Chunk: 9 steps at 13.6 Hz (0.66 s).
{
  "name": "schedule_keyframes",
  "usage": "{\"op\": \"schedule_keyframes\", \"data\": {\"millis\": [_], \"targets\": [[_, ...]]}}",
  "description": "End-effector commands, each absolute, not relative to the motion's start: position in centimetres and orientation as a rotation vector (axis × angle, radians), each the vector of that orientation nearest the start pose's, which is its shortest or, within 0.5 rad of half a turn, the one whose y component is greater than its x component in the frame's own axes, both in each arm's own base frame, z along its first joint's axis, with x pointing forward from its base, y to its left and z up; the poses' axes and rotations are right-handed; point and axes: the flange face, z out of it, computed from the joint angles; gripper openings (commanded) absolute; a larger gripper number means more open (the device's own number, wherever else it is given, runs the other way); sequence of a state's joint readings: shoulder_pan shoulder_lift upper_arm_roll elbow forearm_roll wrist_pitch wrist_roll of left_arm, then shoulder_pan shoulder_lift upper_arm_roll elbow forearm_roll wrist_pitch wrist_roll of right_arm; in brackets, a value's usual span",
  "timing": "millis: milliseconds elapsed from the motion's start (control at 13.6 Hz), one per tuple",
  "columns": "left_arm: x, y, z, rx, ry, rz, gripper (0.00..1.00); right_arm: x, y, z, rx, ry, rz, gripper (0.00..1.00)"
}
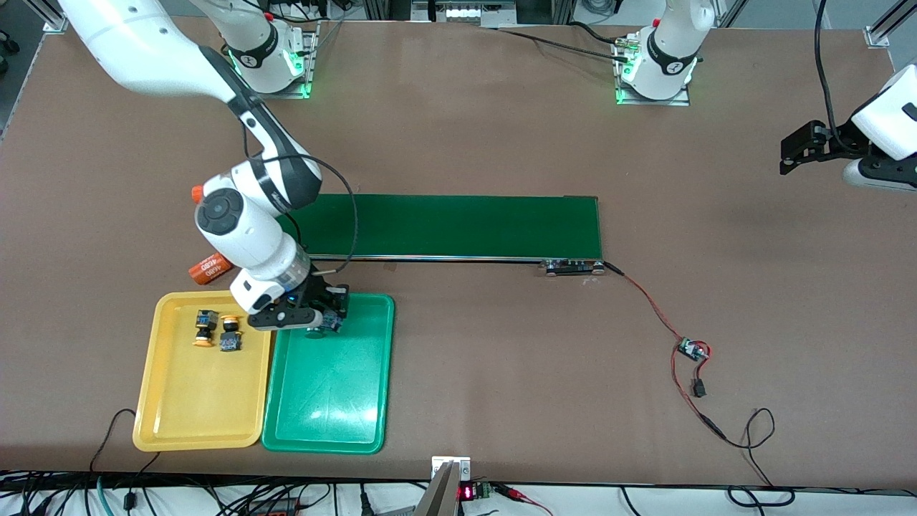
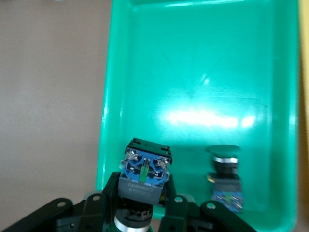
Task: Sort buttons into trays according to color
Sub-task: 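Carry the green button into the green tray and open the right gripper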
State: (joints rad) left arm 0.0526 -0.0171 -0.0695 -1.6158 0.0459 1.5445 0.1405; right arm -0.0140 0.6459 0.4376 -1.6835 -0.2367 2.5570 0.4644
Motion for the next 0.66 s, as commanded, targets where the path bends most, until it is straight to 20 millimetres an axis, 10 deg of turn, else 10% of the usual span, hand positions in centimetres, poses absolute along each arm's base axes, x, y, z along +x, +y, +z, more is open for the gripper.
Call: {"op": "schedule_keyframes", "data": {"millis": [0,295,590], "targets": [[54.4,-0.4,61.7,-3.094,0.234,0.097,1.0,66.7,25.8,27.2,-2.898,-0.054,-0.408,0.09],[54.4,-0.3,61.7,-3.094,0.232,0.097,1.0,66.4,26.2,25.4,-2.908,-0.082,-0.399,0.18],[54.4,-0.4,61.7,-3.094,0.234,0.097,1.0,66.4,26.1,25.0,-2.913,-0.078,-0.392,0.83]]}}
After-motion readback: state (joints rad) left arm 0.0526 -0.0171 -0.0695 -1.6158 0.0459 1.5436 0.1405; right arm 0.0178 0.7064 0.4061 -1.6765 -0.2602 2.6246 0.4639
